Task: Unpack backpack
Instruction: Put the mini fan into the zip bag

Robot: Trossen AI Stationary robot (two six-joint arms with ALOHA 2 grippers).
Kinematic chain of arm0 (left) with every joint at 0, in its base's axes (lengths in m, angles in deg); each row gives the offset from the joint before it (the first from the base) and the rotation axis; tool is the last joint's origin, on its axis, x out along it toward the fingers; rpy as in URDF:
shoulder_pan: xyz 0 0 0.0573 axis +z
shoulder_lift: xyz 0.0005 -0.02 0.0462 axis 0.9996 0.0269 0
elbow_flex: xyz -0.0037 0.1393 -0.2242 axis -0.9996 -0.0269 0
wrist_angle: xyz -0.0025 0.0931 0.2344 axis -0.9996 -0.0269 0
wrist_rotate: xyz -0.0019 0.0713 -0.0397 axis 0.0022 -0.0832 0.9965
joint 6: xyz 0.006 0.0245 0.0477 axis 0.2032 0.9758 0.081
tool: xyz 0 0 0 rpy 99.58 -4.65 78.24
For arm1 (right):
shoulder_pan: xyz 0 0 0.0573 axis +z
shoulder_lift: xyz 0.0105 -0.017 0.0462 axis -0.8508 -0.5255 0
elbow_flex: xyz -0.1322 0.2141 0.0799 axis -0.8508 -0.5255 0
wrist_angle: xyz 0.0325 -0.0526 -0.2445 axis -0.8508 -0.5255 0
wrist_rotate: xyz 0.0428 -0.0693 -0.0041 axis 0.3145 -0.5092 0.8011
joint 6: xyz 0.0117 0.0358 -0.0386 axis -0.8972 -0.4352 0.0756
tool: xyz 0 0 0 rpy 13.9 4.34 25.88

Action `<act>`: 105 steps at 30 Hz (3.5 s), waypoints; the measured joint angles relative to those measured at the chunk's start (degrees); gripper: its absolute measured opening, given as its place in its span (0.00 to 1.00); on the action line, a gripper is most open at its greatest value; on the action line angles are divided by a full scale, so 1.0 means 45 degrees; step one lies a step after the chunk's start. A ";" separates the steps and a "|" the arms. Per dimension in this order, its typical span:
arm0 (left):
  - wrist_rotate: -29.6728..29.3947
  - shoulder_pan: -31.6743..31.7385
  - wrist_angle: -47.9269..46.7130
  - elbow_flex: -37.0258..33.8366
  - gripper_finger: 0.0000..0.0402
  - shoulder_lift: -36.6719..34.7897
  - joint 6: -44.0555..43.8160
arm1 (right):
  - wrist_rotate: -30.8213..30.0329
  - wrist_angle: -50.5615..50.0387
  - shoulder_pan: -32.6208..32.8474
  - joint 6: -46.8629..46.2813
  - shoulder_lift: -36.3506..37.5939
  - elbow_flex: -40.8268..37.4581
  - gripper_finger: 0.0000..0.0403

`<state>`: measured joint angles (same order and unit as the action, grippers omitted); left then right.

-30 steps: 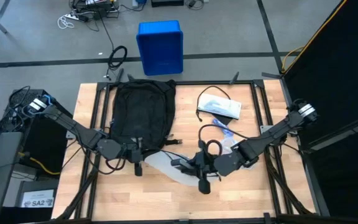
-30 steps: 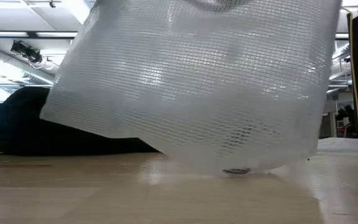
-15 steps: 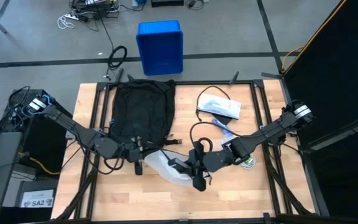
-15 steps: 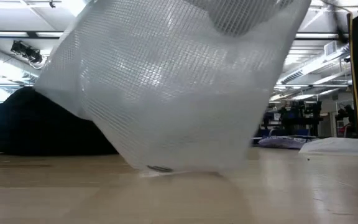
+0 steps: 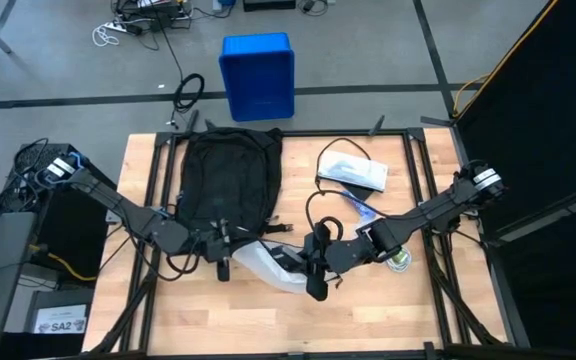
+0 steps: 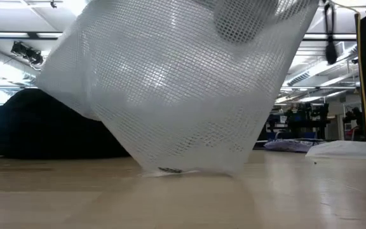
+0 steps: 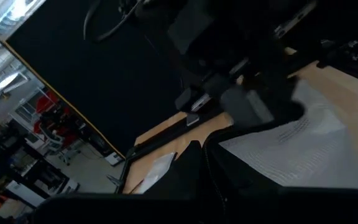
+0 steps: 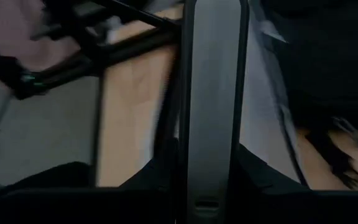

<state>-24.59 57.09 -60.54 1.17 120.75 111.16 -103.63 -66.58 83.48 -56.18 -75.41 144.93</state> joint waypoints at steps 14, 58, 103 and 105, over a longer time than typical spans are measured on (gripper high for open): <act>-0.0257 -0.0151 0.0979 0.0117 0.00 0.0000 0.0737 | -0.0345 -0.2734 -0.0758 -0.0393 0.0005 0.0061 0.15; 0.1194 0.2504 0.3665 -0.3900 0.00 -0.1856 -0.8251 | 0.2014 -0.6599 -0.3648 0.1813 -0.0559 0.1865 0.15; -0.5422 -0.3478 0.7383 0.0767 0.00 0.5161 -0.5147 | 0.3342 -0.6167 -0.0663 0.2030 -0.2489 0.4201 0.15; -0.4997 -0.2970 0.7395 0.0473 0.00 0.4908 -0.5055 | 0.3342 -0.6141 -0.0715 0.2034 -0.2378 0.4201 0.15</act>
<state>-47.07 43.72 -27.26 3.30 142.84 88.41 -88.59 -94.22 80.26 -47.02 -86.12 163.84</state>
